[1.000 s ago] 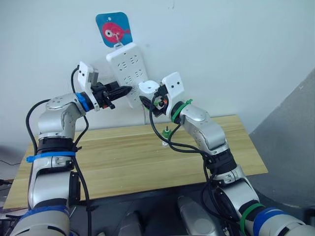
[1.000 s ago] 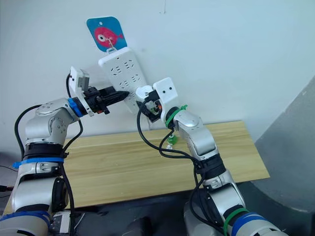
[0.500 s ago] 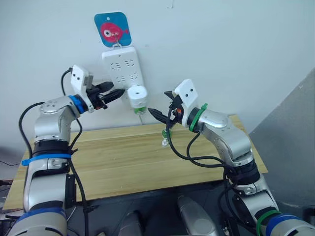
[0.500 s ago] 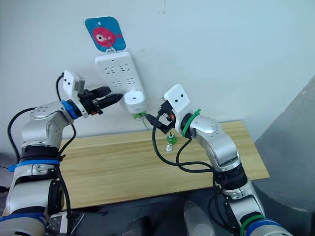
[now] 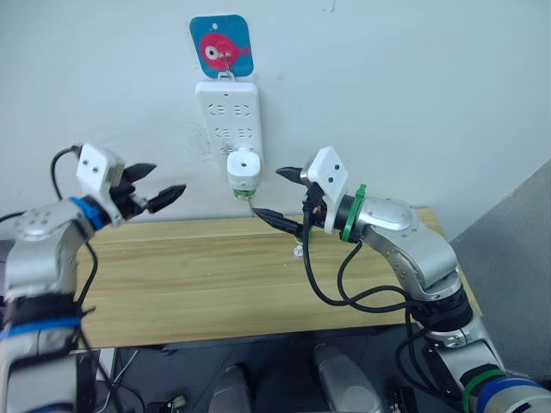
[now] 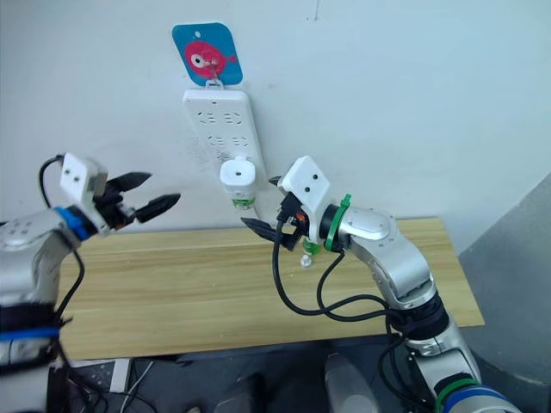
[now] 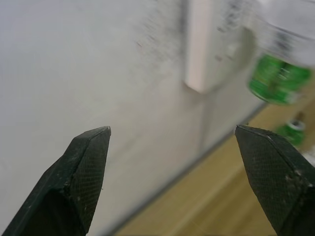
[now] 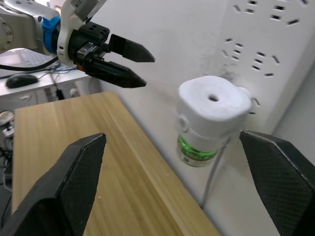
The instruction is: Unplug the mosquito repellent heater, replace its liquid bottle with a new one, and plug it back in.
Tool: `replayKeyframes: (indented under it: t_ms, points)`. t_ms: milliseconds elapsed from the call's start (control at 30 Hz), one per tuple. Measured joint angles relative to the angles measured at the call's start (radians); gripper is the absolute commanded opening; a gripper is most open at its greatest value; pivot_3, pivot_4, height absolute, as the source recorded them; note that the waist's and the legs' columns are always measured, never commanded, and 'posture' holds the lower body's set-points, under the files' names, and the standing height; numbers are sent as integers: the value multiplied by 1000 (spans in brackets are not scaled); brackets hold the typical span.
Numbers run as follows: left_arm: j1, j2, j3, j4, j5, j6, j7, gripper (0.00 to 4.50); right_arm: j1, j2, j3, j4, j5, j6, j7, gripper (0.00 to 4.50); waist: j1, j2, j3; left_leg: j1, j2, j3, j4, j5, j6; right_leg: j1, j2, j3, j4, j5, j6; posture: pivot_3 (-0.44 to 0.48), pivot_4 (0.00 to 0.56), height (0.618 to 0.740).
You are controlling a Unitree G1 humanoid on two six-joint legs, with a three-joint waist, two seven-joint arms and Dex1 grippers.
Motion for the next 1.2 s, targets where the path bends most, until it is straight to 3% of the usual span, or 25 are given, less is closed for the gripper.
replayKeyframes:
  t_ms: [167,267,367,467,700,1200]
  points:
    - [333,-148,37,-473,-81,63,132,4324,21,17,31,0,-8,-27,-5,2170,43,-4,3,1,0,0,1,0,-1,1,0,0,-1,0,-1,-63,201,740]
    - [469,-226,24,-631,-80,53,191,4324,21,28,41,14,-23,-40,-21,1070,61,-4,3,2,0,2,3,0,-1,2,0,1,-1,-3,1,-53,202,740]
    - [580,-294,-16,-737,-55,20,245,4324,16,58,43,55,-55,-50,-66,49,69,-4,2,4,0,7,4,1,-2,4,-1,4,-1,-8,-7,-46,200,740]
    - [616,-328,-55,-790,-32,13,297,4324,1,86,47,123,-90,-68,-103,49,80,-4,2,4,0,9,5,2,-2,4,-2,5,-1,-8,-7,-40,200,740]
    - [584,-306,-85,-791,-8,-18,315,4324,-50,137,45,249,-153,-122,-172,49,83,-4,2,3,0,9,3,2,-2,2,-1,4,-1,-6,-2,-39,196,740]
    - [515,-279,-110,-735,-4,-27,314,4324,-49,131,0,252,-143,-82,-160,49,83,-4,3,3,0,9,2,1,-2,2,-1,3,-1,-6,-1,-58,205,740]
